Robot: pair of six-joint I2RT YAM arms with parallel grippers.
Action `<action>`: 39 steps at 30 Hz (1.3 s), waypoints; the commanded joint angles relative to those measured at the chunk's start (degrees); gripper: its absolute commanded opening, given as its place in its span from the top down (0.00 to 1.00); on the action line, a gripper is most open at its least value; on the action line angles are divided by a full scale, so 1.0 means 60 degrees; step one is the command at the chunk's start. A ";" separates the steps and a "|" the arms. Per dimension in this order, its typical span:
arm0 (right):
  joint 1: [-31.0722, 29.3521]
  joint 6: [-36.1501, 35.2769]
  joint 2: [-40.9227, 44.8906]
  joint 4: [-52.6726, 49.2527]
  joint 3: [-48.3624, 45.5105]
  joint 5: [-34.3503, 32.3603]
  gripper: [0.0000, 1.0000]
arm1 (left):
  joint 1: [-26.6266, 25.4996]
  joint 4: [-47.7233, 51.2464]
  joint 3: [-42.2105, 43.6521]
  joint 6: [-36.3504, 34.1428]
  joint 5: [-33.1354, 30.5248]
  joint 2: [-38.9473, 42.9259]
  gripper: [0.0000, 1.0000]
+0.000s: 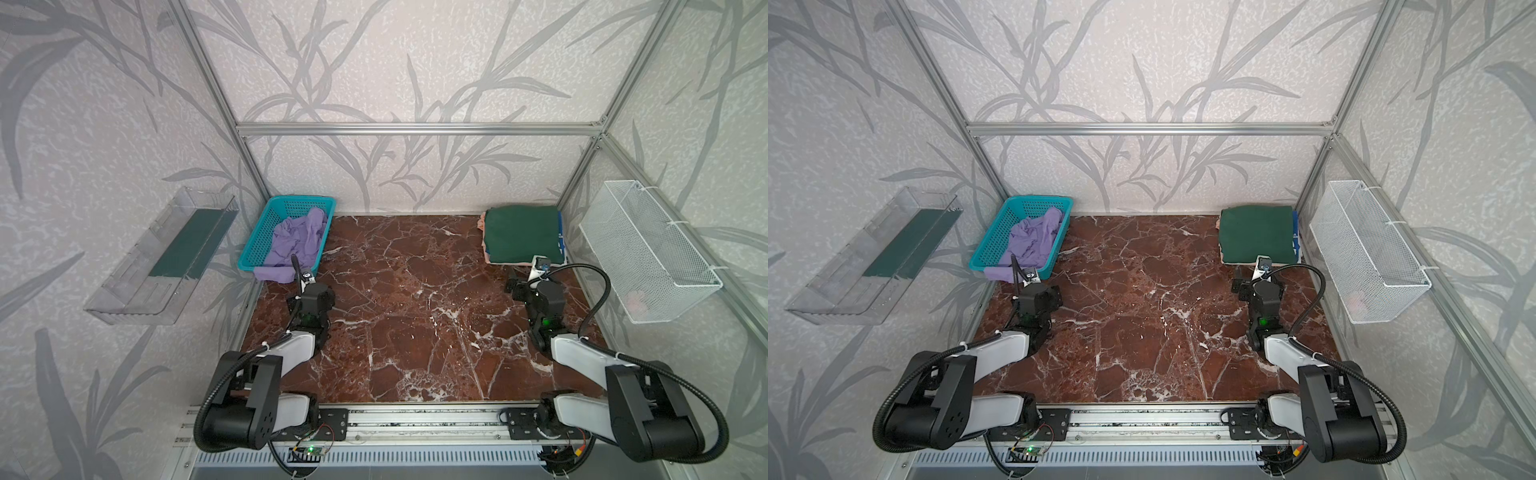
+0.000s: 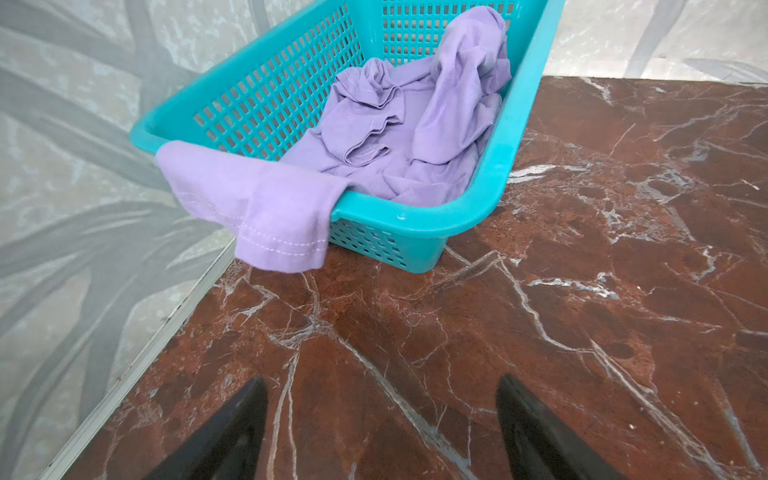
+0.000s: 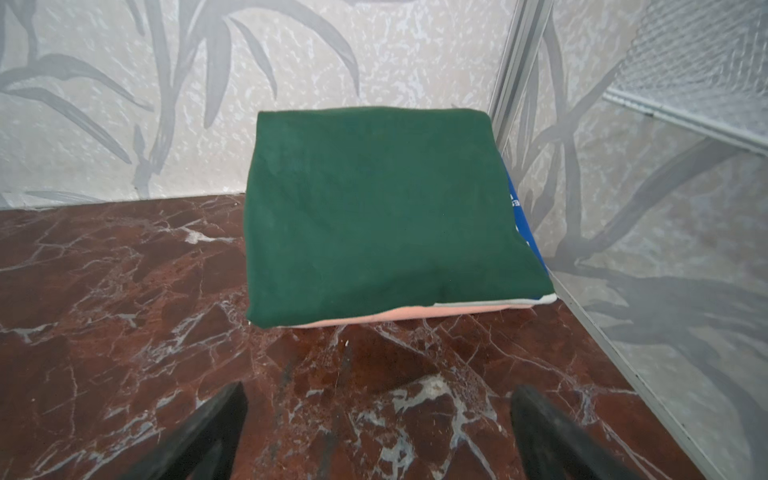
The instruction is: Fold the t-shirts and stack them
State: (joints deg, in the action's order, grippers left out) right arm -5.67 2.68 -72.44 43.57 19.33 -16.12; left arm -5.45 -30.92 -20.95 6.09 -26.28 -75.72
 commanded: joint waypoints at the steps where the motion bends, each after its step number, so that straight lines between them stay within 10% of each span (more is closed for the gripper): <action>1: 0.0007 -0.0139 -0.0027 0.0214 0.0168 -0.0244 0.01 | 0.0140 -0.1228 -0.0332 -0.0820 0.0545 -0.0407 0.13; 11: 0.0008 -0.0318 -0.0948 0.1869 -0.0654 -0.0068 0.01 | 0.1010 -0.6516 0.0926 -0.0614 0.2433 -0.2725 0.11; 14: 0.0008 -0.0321 -0.1931 0.3038 -0.0775 0.0156 0.01 | 0.1125 -0.2963 -0.0067 -0.0221 0.2492 -0.1785 0.10; 18: 0.0006 -0.0697 -0.3262 0.3430 -0.0181 0.1033 0.01 | 0.1166 -0.3925 -0.0006 -0.0415 0.2745 -0.2284 0.06; 21: -0.0036 -0.0516 -0.2460 0.0555 0.0613 0.1082 0.01 | 0.1144 -0.3683 -0.0103 -0.0411 0.2727 -0.2213 0.05; 25: -0.0072 -0.0859 -0.3186 0.2900 0.0052 0.1123 0.01 | 0.1149 -0.3867 -0.0054 -0.0510 0.2831 -0.2281 0.01; 39: -0.0111 -0.1308 -0.3062 0.2016 0.0364 0.2432 0.01 | 0.1152 -0.3967 -0.0054 -0.0780 0.3546 -0.2335 0.01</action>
State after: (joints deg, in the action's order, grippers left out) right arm -6.07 -3.55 -90.74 57.82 19.09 -5.26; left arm 1.23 -53.30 -20.86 2.90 -5.82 -89.45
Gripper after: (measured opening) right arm 0.991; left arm 0.993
